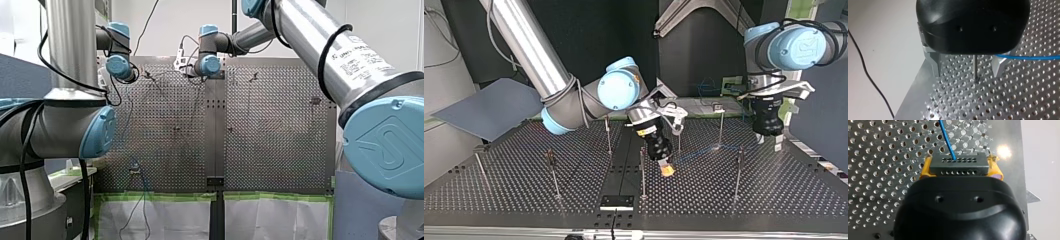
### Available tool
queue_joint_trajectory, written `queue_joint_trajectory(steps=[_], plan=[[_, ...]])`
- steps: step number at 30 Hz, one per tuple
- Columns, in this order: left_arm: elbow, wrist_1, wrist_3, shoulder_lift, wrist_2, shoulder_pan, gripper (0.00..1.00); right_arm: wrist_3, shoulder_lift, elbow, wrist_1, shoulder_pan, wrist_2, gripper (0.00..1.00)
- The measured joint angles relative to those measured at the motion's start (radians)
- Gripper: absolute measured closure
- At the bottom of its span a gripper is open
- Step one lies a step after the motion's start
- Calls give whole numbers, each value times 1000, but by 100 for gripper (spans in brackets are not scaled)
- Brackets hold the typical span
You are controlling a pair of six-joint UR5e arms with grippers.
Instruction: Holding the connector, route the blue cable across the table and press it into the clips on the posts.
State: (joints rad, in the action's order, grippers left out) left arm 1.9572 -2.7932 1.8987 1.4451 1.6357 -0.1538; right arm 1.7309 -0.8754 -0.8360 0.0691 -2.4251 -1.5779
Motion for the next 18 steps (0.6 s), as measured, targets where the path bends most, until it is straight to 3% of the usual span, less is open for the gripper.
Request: queue_joint_trajectory(steps=[11, 18], plan=[[3, -88, -16, -86, -35, 83, 0, 2, 0, 0, -7, -5, -9, 100], [3, -149, -31, -91, -61, 144, 0, 1, 0, 0, -8, -7, -11, 100]])
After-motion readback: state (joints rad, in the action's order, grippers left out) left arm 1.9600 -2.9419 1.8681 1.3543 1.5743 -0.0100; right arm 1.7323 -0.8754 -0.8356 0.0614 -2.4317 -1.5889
